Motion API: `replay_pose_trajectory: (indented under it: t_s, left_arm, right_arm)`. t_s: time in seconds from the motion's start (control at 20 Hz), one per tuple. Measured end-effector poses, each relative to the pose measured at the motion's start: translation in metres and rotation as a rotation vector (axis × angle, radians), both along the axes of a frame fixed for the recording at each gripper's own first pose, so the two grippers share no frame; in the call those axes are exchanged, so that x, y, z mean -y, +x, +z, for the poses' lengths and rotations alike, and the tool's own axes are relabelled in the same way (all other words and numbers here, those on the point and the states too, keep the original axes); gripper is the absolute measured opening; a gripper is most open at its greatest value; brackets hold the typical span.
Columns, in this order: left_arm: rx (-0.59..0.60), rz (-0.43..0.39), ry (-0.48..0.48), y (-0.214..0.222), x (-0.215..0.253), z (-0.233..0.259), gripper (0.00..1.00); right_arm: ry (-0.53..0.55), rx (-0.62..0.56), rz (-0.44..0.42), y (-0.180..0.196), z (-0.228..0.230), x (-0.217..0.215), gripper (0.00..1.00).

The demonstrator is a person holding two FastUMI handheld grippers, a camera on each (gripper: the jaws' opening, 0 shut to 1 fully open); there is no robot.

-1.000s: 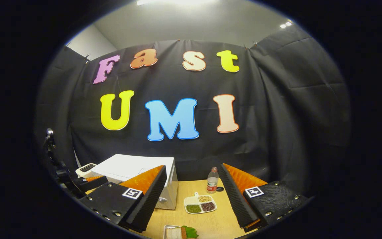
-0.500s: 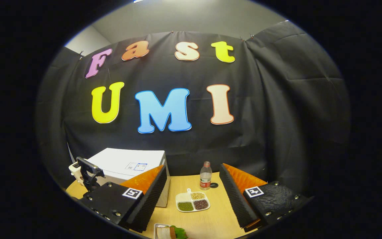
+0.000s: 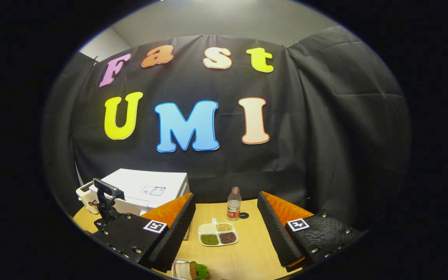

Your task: Open the microwave oven with the left hand, put the food in, and close the microwave oven.

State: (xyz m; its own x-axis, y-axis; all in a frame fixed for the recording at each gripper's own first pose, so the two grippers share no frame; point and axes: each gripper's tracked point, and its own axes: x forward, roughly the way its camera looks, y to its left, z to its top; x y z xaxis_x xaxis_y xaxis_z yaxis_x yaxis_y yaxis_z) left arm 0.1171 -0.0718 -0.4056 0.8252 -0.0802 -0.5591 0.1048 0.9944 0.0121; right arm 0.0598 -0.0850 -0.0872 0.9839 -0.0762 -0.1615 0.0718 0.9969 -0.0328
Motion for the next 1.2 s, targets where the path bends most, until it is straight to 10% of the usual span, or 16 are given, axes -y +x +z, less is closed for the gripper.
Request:
replay_pose_trajectory:
  t_s: [1.2]
  left_arm:
    - [-0.113, -0.143, 0.031, -0.235, -0.114, 0.05, 0.12]
  right_arm:
    - [0.073, -0.01, 0.084, -0.075, -0.021, -0.104, 0.97]
